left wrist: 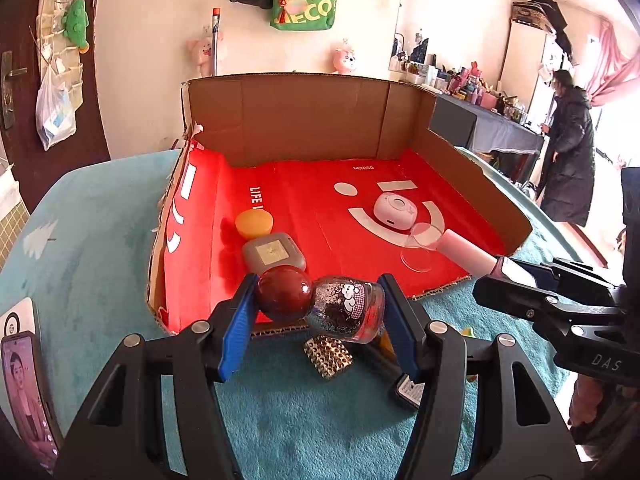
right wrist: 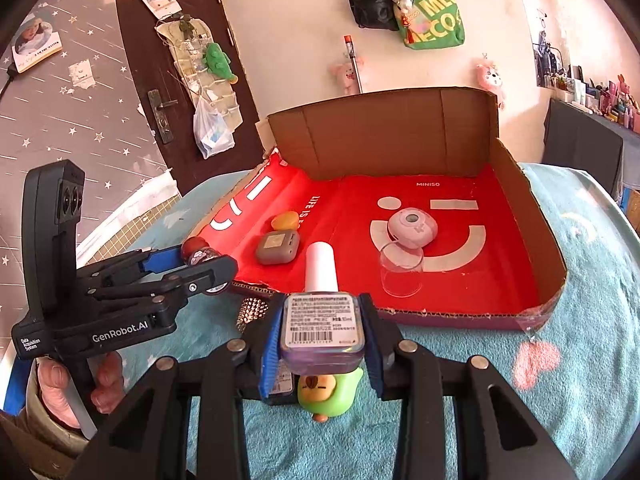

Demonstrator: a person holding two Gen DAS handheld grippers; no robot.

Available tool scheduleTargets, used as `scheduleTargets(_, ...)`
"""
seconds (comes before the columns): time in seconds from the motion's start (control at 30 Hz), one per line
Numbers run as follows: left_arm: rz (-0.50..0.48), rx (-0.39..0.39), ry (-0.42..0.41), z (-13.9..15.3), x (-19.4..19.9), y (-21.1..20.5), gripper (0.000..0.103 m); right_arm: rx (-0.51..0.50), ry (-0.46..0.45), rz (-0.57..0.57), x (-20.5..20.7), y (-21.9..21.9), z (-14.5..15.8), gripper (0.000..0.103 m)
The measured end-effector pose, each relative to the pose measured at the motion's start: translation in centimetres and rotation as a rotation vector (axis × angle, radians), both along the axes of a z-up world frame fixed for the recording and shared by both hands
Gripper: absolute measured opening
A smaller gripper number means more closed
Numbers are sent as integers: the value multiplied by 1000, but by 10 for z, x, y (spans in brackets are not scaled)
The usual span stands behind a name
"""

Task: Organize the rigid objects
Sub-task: 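Carry the red ball, glitter bottle and pink polish bottle into the red box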

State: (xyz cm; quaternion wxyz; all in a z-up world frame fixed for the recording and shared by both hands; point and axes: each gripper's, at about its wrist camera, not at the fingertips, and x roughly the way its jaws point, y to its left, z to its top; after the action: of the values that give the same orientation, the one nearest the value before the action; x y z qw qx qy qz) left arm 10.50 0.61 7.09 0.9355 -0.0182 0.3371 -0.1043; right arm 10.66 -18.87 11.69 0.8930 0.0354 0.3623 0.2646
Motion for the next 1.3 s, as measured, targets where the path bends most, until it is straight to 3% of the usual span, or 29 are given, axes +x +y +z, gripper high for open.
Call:
scheduleTargets(0.83,-26,-38,241,-38,66,4,57,-8,190,33,68,16,-24,38)
scheduleTargets(1.17,14,-15,236,-42,82,6,57,-21,262,15,85,19,-42,38)
scheduleTargets(1.3,34,1,228,-45,88,7,57,-61,250,-11,89,19,-46,38)
